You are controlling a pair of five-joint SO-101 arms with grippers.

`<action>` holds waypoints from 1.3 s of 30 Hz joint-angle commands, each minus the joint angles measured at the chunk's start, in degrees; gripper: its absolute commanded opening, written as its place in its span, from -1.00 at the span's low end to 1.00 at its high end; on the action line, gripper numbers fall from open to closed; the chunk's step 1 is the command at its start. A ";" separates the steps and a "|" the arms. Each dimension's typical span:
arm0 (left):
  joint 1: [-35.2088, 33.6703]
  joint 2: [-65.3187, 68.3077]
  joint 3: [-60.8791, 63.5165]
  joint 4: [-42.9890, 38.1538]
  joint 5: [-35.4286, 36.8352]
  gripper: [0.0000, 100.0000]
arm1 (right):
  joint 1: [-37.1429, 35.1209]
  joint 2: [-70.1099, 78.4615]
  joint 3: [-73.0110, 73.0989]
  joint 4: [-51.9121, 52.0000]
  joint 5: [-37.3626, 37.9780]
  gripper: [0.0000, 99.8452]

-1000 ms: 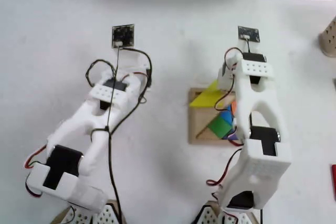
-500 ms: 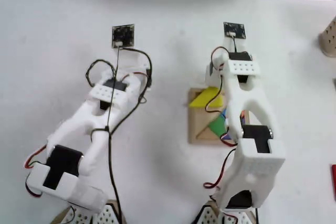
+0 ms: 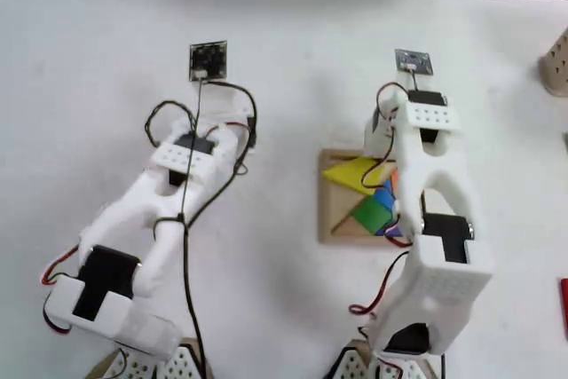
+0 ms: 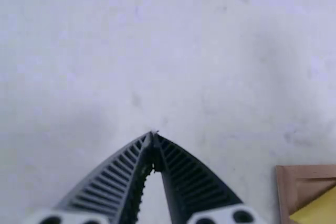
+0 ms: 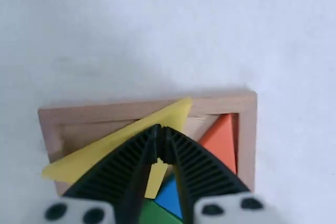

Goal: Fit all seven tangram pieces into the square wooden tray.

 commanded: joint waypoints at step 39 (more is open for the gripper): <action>0.75 -0.13 -0.44 -1.85 -1.49 -0.95 | 4.26 -17.63 18.29 -10.24 -1.05 -0.96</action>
